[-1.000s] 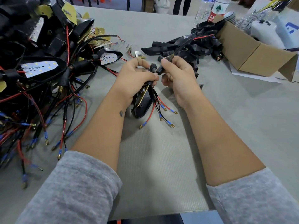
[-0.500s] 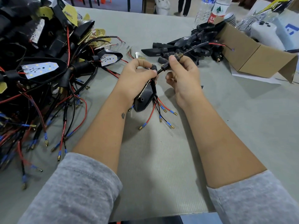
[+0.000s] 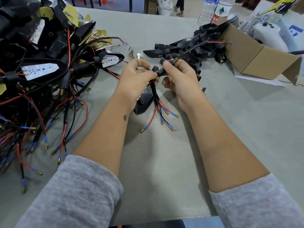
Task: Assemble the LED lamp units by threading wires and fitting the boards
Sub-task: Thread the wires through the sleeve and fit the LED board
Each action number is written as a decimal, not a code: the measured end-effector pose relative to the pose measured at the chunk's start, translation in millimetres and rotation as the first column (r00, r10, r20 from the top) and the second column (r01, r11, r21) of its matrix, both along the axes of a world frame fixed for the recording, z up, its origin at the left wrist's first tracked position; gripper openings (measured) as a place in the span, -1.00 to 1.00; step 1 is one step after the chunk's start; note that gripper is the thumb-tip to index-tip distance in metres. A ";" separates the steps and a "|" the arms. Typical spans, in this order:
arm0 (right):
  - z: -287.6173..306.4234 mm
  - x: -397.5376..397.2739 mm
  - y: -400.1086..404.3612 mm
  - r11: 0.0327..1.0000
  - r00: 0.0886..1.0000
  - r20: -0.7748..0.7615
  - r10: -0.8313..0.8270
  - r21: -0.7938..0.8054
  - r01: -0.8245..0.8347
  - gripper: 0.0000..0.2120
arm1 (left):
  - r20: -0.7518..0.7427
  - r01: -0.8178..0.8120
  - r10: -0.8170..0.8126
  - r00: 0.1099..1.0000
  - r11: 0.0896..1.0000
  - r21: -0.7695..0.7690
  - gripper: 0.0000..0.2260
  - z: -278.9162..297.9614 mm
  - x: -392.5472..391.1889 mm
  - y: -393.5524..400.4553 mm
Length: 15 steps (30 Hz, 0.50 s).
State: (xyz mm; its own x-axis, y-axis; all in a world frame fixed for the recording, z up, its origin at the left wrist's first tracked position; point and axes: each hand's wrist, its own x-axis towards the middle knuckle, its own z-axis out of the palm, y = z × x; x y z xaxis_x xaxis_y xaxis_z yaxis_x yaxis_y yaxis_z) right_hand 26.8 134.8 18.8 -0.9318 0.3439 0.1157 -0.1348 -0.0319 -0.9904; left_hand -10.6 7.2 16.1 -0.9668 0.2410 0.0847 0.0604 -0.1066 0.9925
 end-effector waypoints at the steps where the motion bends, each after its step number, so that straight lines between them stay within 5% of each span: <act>1: -0.3 -0.4 0.0 1.000 1.000 0.003 0.001 -0.016 0.000 -0.89 | 0.016 -0.003 0.003 1.000 1.000 0.011 -0.82 0.9 0.4 0.8; 6: -1.6 -4.6 3.0 0.987 0.996 0.012 -0.093 -0.129 0.094 -0.85 | 0.036 -0.053 0.056 0.998 0.997 -0.063 -0.88 1.4 -1.4 0.4; 15: -1.9 -6.9 6.4 0.921 0.980 0.016 -0.199 -0.340 0.192 -0.87 | -0.225 -0.121 0.069 0.972 0.967 -0.225 -0.91 -3.5 -5.2 -9.4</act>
